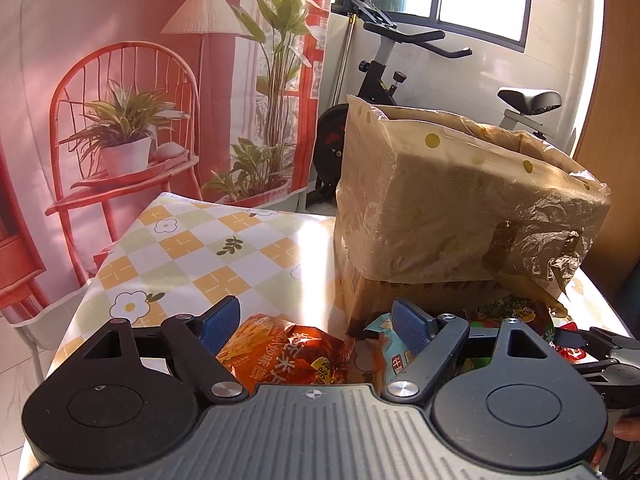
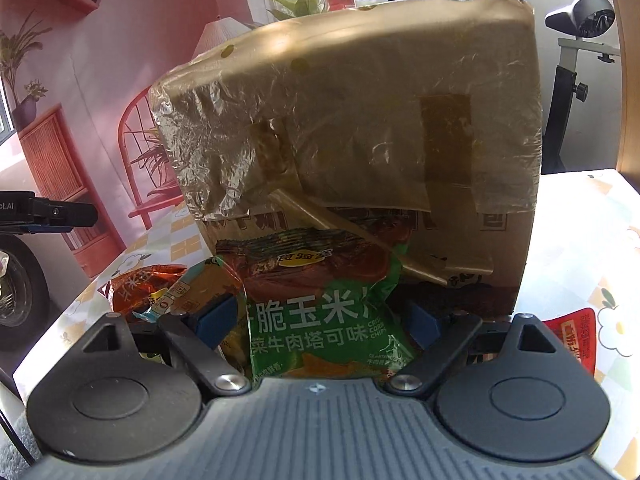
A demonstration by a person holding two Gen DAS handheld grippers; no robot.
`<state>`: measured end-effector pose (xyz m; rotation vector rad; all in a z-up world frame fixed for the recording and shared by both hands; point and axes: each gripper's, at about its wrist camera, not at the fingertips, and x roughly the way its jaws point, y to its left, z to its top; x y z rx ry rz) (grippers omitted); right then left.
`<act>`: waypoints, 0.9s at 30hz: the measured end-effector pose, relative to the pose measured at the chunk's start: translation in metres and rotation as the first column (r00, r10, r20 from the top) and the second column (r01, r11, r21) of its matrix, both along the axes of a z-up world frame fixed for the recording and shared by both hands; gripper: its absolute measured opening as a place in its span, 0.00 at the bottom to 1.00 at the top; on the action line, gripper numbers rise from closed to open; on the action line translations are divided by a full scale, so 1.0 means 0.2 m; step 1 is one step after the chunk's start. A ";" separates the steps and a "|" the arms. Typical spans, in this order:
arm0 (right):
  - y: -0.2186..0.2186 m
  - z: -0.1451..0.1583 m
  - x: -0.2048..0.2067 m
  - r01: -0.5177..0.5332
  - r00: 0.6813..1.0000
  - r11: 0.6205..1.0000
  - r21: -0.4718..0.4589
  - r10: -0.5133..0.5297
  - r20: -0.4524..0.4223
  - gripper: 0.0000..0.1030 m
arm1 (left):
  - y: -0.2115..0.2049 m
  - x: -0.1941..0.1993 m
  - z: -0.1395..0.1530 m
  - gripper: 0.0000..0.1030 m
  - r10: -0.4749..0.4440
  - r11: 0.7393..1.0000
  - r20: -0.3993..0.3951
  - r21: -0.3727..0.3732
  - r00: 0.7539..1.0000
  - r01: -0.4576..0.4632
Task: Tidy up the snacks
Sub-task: 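Move both open grippers back down to the snack pile, then grasp bread packet with left gripper while right gripper grasps green-red corn snack bag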
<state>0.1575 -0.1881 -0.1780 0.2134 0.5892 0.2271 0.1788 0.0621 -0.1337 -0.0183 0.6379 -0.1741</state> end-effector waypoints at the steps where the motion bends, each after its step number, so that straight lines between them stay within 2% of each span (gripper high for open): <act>1: 0.02 -0.01 0.01 -0.004 1.000 1.000 -0.022 0.004 0.002 0.88 | -0.01 0.00 -0.01 0.83 -0.005 1.000 -0.009 -0.004 1.000 0.005; 3: 0.04 -0.02 0.03 -0.002 1.000 0.999 -0.052 0.002 0.004 0.88 | -0.04 0.01 -0.04 0.82 -0.018 1.000 -0.028 -0.004 0.999 0.018; 11: 0.02 -0.02 -0.02 0.009 1.000 0.995 -0.104 -0.007 0.016 0.73 | -0.22 0.05 -0.15 0.83 -0.123 0.992 -0.088 -0.004 0.988 0.124; 17: -0.05 0.01 -0.11 0.055 0.998 0.993 -0.104 -0.055 0.006 0.71 | -0.37 0.14 -0.26 0.84 -0.164 0.986 -0.156 -0.013 0.974 0.164; 27: -0.11 0.02 -0.17 0.122 0.993 0.988 -0.092 -0.122 0.000 0.71 | -0.59 0.26 -0.41 0.87 -0.117 0.979 -0.237 0.138 0.964 0.153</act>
